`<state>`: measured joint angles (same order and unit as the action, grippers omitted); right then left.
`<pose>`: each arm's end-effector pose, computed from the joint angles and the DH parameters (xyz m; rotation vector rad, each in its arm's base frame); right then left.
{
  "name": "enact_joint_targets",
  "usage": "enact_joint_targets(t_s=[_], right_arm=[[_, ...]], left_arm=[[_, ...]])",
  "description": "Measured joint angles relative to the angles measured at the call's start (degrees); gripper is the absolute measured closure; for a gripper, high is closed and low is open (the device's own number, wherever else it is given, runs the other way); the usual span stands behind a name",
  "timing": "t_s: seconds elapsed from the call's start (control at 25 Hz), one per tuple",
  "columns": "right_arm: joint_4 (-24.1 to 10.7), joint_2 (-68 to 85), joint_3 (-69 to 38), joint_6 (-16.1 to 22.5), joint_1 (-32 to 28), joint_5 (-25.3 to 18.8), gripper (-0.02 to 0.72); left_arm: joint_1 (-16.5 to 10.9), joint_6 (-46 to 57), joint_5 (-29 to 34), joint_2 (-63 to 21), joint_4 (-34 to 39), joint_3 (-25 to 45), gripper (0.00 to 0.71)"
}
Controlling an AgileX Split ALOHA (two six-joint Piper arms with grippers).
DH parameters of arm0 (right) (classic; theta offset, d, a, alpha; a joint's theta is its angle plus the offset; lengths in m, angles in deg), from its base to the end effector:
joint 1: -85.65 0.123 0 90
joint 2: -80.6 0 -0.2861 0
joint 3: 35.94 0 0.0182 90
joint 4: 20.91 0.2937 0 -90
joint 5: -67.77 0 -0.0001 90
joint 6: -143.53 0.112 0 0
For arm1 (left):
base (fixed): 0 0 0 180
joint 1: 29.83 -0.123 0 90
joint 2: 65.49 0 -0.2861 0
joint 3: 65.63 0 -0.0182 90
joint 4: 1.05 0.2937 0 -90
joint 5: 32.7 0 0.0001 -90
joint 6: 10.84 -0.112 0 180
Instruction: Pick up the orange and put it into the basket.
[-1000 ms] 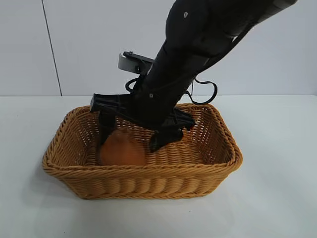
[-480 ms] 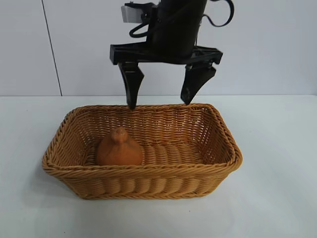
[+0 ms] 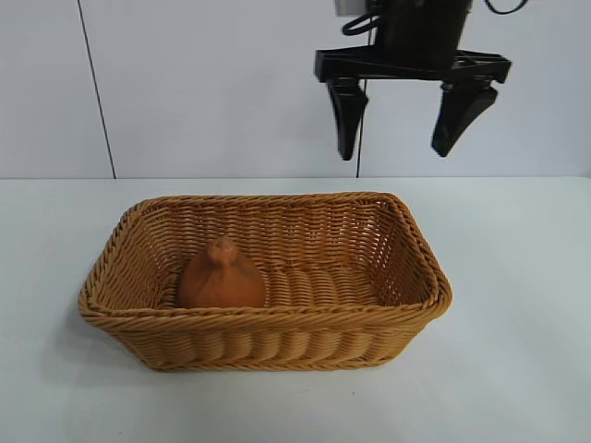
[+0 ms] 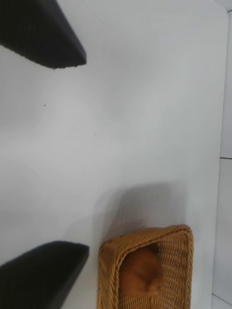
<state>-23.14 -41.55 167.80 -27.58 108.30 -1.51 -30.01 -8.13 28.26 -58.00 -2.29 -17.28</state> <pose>0.4346 0.1769 0.2309 -0.3646 2.9016 0.0324 0.0491 -0.0020 0.2897 -0.0503 2.0382 -0.0536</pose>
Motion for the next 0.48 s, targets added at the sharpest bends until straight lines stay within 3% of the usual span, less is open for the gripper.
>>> enact_joint_targets(t_s=[0.28, 0.48], right_arm=[[-0.63, 0.0, 0.04, -1.43, -12.91, 0.0, 0.042], [-0.68, 0.0, 0.01, -1.54, -17.13, -0.07, 0.042]], left_arm=[[0.0, 0.0, 0.0, 0.0, 0.0, 0.0, 0.017], [0.0, 0.0, 0.0, 0.0, 0.0, 0.0, 0.017]])
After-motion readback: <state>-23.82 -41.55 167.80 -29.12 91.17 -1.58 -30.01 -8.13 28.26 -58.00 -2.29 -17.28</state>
